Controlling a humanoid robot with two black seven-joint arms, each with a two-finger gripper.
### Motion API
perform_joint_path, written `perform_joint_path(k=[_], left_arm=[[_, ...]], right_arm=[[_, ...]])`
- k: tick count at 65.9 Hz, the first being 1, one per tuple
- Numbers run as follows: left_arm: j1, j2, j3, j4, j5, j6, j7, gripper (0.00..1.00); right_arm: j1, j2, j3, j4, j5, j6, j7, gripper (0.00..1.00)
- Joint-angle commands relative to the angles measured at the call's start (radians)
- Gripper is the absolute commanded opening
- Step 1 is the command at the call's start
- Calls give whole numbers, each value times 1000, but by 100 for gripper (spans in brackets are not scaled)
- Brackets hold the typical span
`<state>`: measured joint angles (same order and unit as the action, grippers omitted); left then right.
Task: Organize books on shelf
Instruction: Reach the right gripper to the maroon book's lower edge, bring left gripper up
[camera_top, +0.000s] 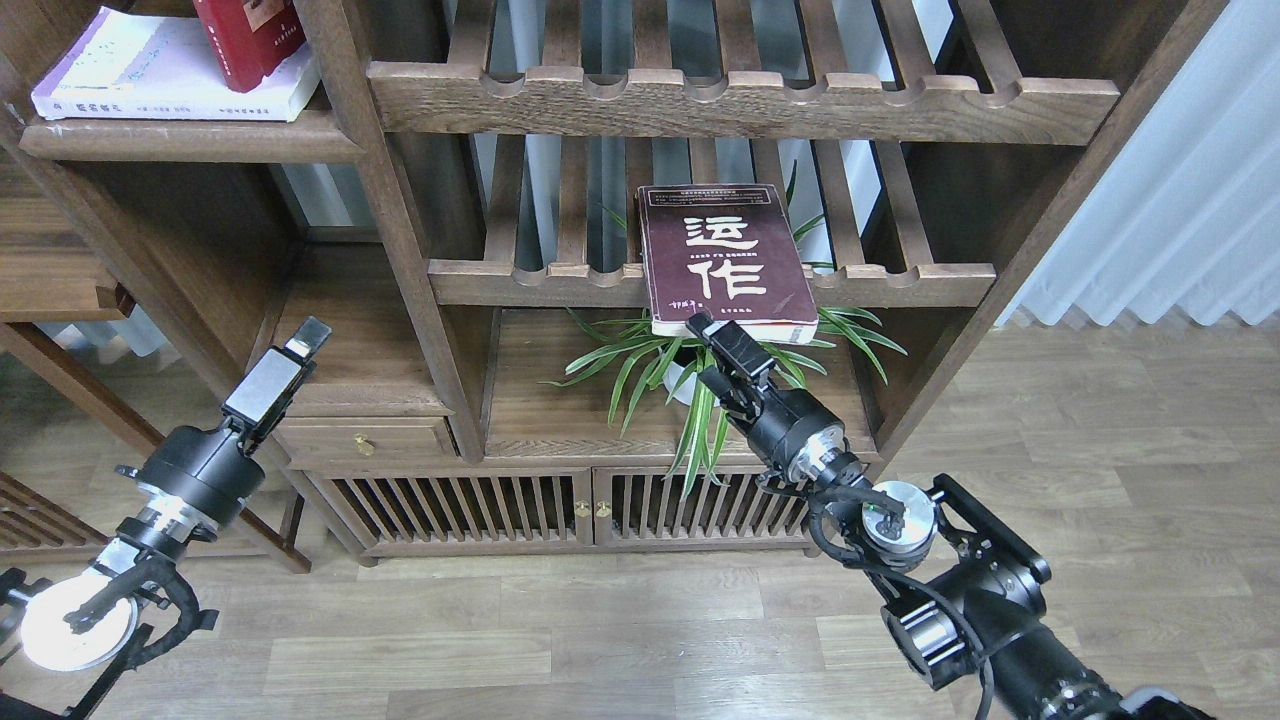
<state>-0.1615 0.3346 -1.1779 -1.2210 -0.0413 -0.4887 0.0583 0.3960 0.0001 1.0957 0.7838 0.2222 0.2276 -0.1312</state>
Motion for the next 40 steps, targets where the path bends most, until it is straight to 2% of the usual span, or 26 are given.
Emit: perform_joint_path(k=[1, 7, 13, 16, 18, 22, 24, 26, 27, 29, 40], left_arm=[[0, -3, 0, 0, 0, 0, 0, 96], [0, -5, 0, 0, 0, 0, 0, 96], [0, -8, -2, 0, 0, 0, 0, 96], [0, -12, -5, 0, 0, 0, 0, 96], [0, -14, -8, 0, 0, 0, 0, 96], [0, -16, -9, 0, 0, 0, 0, 96], [0, -16, -11, 0, 0, 0, 0, 97], [0, -14, -11, 0, 0, 0, 0, 96], [0, -14, -11, 0, 0, 0, 0, 97], [0, -14, -11, 0, 0, 0, 0, 96], [0, -17, -11, 0, 0, 0, 0, 97]], right_arm=[[14, 0, 1, -21, 8, -1, 35, 93], [15, 0, 3, -20, 11, -1, 42, 85], [15, 0, 7, -17, 12, 4, 47, 69], [15, 0, 10, -17, 17, 15, 56, 53], [15, 0, 10, -17, 22, 18, 58, 47], [14, 0, 9, -17, 29, 26, 58, 41], [14, 0, 7, -17, 34, 33, 58, 33], [14, 0, 7, -17, 37, 41, 59, 22], [14, 0, 9, -17, 40, 50, 61, 13], [14, 0, 9, -20, 48, 70, 61, 5], [17, 0, 1, -23, 59, 82, 62, 5]])
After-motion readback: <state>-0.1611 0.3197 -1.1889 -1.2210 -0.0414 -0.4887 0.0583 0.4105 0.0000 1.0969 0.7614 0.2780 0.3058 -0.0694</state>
